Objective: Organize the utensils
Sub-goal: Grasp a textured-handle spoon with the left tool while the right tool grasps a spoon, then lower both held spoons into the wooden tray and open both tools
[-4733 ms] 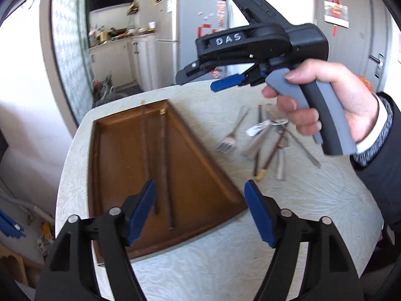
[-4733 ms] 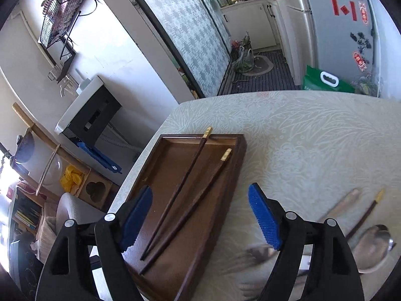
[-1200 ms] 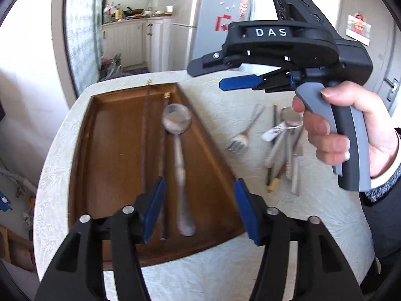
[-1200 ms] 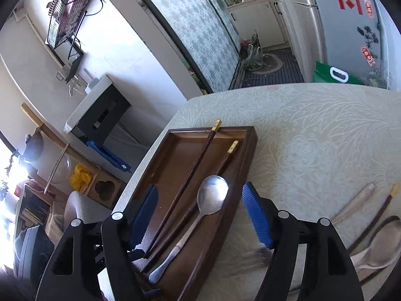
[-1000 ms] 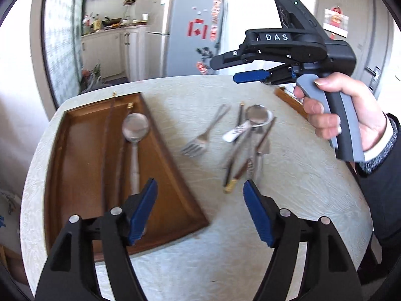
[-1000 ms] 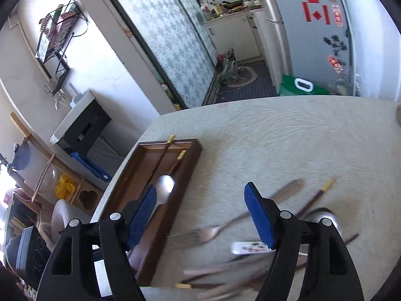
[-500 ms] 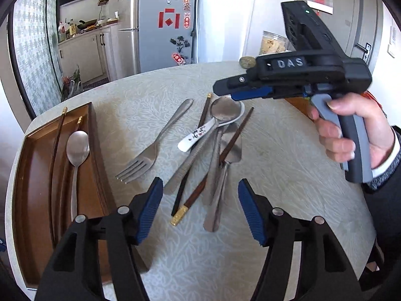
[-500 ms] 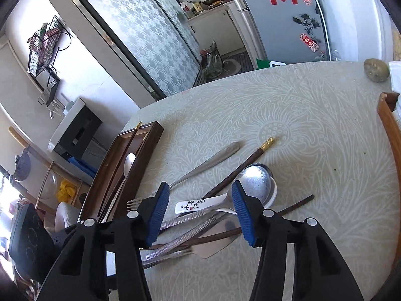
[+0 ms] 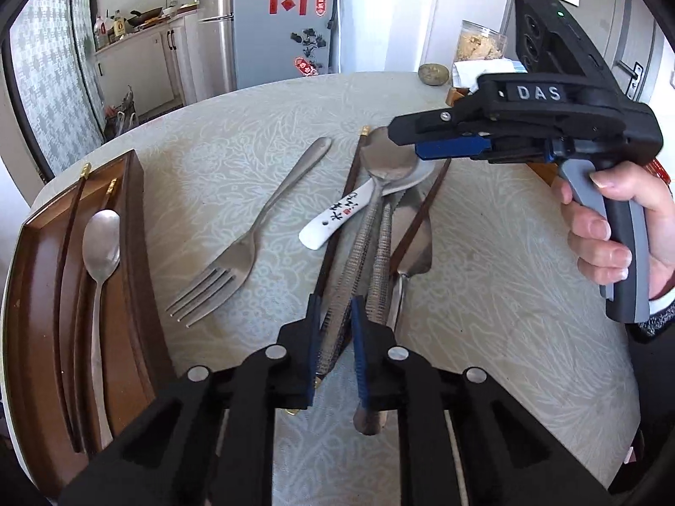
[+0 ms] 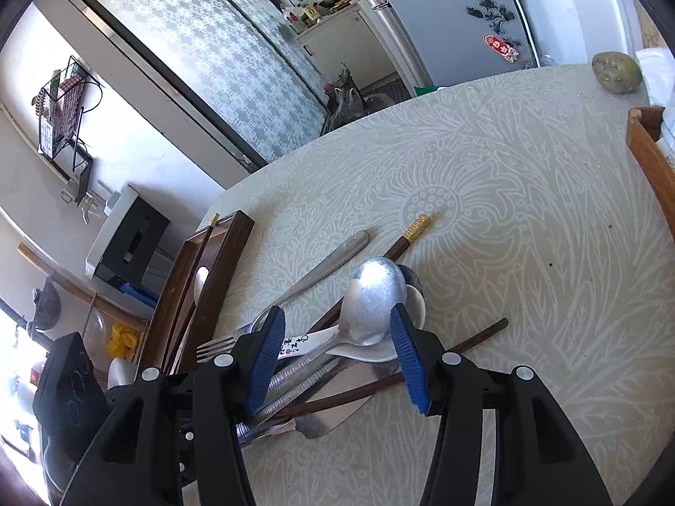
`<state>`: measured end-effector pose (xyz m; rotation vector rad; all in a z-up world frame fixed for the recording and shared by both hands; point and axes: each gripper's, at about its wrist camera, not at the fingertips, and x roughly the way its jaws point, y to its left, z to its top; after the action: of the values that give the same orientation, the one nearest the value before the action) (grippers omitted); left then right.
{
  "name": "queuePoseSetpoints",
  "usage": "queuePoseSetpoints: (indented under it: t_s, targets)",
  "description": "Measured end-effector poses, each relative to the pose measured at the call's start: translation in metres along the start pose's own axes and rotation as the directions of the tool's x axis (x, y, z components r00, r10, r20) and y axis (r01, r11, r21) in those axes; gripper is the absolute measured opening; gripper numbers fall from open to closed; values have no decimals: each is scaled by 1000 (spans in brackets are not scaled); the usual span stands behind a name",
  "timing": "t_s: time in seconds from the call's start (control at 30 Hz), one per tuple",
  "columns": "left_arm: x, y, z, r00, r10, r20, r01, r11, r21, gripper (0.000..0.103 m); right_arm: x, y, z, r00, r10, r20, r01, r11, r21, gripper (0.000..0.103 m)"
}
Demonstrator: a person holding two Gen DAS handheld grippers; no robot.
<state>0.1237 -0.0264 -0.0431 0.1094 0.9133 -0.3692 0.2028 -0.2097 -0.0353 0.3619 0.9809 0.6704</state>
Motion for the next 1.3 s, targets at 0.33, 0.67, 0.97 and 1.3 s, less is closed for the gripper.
queuePoseSetpoints:
  t_s: [0.33,0.67,0.97,1.3]
  targets:
    - [-16,-18,-11,995,-100,29,100,995,1,12,9,4,-2,999,-23,-25,23,1000,0,51]
    - [-18,-19,-20,993,-110,35,110,994,-11,11,6,5,-5,998,-70,-4,70,998,-7,5]
    - [-57,4,-26,992,-68,108,71,997,-31,11,1,57,9,999,-36,21,37,997,-72,4]
    - [-95,70,-49,988,57,145,-35,988,-149,11,74,144,29,998,41,-47,-48,986,-163,4]
